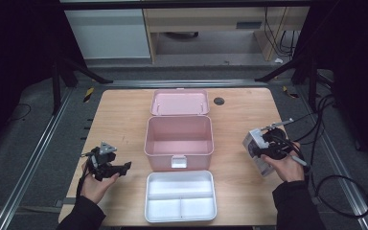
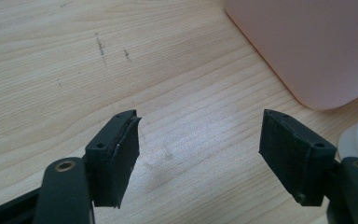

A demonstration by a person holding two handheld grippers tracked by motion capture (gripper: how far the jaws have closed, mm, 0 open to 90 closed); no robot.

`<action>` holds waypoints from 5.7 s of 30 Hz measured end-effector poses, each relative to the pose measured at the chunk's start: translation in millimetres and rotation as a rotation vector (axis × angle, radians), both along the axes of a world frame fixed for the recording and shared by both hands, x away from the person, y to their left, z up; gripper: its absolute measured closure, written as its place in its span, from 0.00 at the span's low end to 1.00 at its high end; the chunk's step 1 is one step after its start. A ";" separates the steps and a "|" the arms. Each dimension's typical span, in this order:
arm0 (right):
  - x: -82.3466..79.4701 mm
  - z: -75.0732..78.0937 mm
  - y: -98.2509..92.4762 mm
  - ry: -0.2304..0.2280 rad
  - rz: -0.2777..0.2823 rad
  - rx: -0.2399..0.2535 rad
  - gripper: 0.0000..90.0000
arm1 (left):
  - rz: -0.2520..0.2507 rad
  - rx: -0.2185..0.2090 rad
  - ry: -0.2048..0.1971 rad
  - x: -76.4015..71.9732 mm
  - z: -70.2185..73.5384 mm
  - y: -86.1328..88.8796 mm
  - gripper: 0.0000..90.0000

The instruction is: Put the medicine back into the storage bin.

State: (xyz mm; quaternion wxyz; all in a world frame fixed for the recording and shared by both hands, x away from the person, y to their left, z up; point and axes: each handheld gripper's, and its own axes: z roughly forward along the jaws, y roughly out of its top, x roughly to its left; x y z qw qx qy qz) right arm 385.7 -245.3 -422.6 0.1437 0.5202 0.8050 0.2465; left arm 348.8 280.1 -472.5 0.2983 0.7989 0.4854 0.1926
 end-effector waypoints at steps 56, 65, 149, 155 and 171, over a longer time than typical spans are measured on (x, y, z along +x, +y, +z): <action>61.5 96.7 200.8 -0.135 0.442 0.083 0.63 | -0.044 0.002 -0.009 -1.4 -3.4 -4.4 0.32; 70.1 70.8 224.4 -0.084 0.502 0.036 0.63 | -0.042 -0.001 -0.011 -1.6 -2.9 -2.6 0.32; -58.4 -22.7 96.9 -0.140 0.687 0.027 0.53 | -0.667 0.076 0.111 -42.5 20.1 -79.1 0.60; -62.2 -34.5 113.2 -0.095 0.744 -0.021 0.55 | -0.717 0.126 0.164 -42.1 10.9 -90.3 0.63; -65.6 -58.2 149.4 0.077 0.896 -0.118 0.79 | -0.769 0.249 0.272 -37.0 -8.2 -105.5 0.78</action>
